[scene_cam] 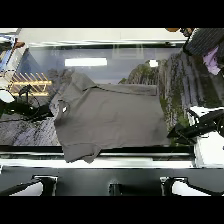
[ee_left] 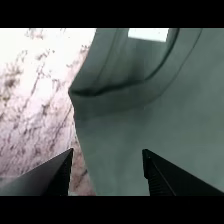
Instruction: Fold the clothes and pants, and hang the long-sleeved shirts on hangers.
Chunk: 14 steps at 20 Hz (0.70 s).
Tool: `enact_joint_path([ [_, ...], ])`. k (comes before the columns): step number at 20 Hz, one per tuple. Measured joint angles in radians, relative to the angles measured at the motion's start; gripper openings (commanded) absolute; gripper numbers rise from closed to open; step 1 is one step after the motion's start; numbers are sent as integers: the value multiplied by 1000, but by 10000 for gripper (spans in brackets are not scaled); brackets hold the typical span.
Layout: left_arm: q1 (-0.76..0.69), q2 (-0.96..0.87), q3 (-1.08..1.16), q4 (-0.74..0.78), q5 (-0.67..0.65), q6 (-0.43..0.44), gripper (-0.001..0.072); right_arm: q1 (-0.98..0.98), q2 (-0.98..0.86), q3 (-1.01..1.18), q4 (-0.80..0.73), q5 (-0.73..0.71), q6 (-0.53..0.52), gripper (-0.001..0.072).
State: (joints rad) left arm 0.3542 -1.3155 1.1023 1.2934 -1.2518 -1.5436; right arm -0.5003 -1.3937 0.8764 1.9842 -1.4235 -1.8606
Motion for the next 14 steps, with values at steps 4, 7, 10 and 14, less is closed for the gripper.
enact_joint_path([
  [4, 1, 32, -14, -2, -8, 18, 506, 0, -1, -30, -7, 25, -6, 535],
  [7, 1, 44, -16, -3, -12, 22, 506, 0, -1, -67, 18, 48, -25, 535],
  [10, 2, 54, -18, -4, -15, 23, 506, 0, 0, -104, 64, 69, -40, 465],
  [14, 34, 98, -41, -5, -21, 21, 506, -1, -1, -144, 82, 132, -62, 89],
])
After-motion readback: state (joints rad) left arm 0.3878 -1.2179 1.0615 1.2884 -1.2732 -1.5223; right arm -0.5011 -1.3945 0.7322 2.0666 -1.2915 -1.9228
